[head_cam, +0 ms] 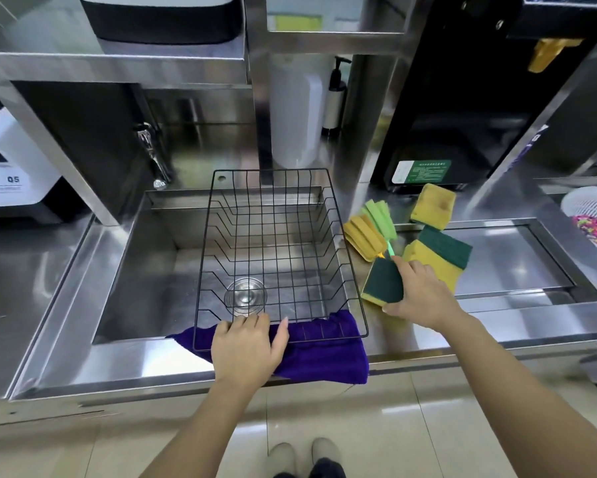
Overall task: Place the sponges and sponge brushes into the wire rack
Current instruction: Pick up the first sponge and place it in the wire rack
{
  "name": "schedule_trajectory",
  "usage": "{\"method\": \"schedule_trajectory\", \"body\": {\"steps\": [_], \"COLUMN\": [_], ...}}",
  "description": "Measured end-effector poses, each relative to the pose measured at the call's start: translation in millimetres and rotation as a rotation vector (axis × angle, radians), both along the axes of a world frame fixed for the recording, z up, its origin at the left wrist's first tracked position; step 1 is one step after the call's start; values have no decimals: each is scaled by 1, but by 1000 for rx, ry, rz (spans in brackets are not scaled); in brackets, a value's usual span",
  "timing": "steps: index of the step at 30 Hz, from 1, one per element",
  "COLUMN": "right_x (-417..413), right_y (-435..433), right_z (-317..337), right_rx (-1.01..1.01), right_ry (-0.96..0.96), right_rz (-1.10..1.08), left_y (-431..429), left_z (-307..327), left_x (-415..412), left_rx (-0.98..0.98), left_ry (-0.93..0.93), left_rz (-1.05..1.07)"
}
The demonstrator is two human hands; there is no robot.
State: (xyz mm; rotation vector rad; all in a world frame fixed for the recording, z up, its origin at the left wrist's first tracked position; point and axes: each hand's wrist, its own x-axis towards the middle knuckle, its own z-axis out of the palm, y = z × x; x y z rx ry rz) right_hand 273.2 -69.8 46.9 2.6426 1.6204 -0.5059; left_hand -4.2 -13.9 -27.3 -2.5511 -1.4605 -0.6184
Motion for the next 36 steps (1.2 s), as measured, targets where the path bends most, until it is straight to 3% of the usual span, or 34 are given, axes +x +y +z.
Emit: {"method": "schedule_trajectory", "body": {"steps": [6, 14, 20, 27, 36], "right_x": [0, -51, -101, -136, -159], "right_y": [23, 56, 73, 83, 87], "right_z": [30, 45, 32, 3, -20], "right_rx": [307, 577, 413, 94, -75], "right_ry": [91, 186, 357, 317, 479], "right_rz": [-218, -142, -4, 62, 251], "left_y": [0, 2, 4, 3, 2], "left_z": [3, 4, 5, 4, 1], "left_x": [0, -13, -23, -23, -23], "left_rx": [-11, 13, 42, 54, 120], "left_ry": [1, -51, -62, -58, -126], "left_rz": [-18, 7, 45, 45, 33]}}
